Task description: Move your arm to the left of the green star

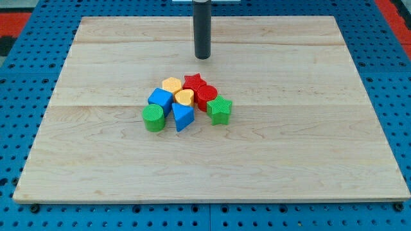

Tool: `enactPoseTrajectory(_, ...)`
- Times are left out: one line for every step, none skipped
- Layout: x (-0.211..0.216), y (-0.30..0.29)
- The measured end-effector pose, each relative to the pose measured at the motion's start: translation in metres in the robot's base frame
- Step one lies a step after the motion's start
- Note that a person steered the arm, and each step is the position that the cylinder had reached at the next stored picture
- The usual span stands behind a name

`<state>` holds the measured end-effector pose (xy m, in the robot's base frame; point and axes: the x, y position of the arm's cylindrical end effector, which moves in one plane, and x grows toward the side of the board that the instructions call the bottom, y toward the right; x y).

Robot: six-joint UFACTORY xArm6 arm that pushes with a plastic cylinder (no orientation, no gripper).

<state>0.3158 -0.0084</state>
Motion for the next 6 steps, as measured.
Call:
enactPoseTrajectory(0.0,0.0)
enactPoseTrajectory(-0.002,0.002)
enactPoseTrajectory(-0.002,0.002)
enactPoseTrajectory(-0.002,0.004)
enactPoseTrajectory(-0.008,0.059)
enactPoseTrajectory(0.037,0.072)
